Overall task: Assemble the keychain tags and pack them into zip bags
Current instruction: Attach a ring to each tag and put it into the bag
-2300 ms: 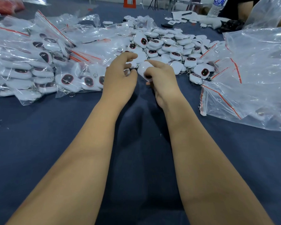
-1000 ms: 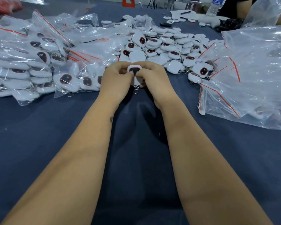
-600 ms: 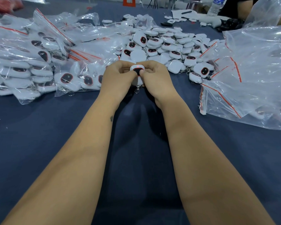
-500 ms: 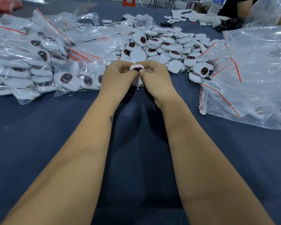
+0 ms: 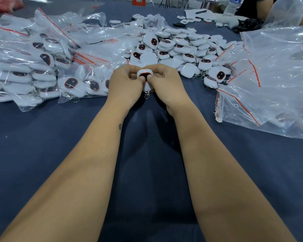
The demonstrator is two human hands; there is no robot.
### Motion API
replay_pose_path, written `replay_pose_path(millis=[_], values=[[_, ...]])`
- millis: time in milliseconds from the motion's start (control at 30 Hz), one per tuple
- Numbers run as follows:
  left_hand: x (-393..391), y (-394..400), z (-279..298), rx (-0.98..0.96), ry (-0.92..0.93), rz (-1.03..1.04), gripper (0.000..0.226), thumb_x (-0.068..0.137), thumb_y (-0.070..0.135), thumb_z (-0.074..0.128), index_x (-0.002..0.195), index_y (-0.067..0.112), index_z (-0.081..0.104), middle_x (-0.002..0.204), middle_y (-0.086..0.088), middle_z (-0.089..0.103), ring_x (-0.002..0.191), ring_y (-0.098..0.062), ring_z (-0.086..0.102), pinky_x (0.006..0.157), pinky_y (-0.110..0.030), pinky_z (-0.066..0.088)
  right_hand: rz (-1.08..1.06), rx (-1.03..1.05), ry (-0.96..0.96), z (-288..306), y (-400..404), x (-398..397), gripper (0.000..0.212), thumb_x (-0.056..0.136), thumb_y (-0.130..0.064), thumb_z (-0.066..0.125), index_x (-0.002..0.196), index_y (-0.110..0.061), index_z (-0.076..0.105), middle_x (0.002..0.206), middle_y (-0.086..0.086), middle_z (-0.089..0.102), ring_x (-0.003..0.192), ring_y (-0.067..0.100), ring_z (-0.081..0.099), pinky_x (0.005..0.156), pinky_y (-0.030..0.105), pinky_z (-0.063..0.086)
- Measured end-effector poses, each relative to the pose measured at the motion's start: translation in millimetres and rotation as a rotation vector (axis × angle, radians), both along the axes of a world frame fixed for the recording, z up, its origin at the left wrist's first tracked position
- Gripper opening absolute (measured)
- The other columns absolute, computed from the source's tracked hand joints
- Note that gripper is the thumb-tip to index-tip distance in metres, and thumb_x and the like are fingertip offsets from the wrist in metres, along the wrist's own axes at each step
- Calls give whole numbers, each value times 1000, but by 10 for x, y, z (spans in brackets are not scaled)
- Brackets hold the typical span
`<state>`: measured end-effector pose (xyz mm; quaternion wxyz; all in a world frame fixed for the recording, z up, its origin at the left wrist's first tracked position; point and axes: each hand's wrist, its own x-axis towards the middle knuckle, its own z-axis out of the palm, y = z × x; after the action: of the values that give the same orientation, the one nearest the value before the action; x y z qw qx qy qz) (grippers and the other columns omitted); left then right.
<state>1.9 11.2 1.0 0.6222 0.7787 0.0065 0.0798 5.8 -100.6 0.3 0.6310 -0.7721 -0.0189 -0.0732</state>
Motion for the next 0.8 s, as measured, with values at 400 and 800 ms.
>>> replay_pose_path(millis=[400, 800], values=[[-84, -47, 0, 160, -283, 194, 23, 88, 19, 48, 99, 26, 67, 100, 14, 67, 88, -5, 61, 81, -23, 47, -40, 251, -10, 59, -7, -48, 23, 85, 4, 57, 89, -15, 68, 70, -3, 67, 65, 8, 63, 62, 22, 50], [2, 79, -80, 882, -166, 308, 40, 83, 23, 61, 122, 15, 55, 125, -8, 56, 118, -34, 42, 90, -41, 31, -155, 397, 5, 61, -44, 2, 11, 95, -7, 58, 94, -16, 51, 86, 5, 63, 69, 14, 63, 64, 23, 53]])
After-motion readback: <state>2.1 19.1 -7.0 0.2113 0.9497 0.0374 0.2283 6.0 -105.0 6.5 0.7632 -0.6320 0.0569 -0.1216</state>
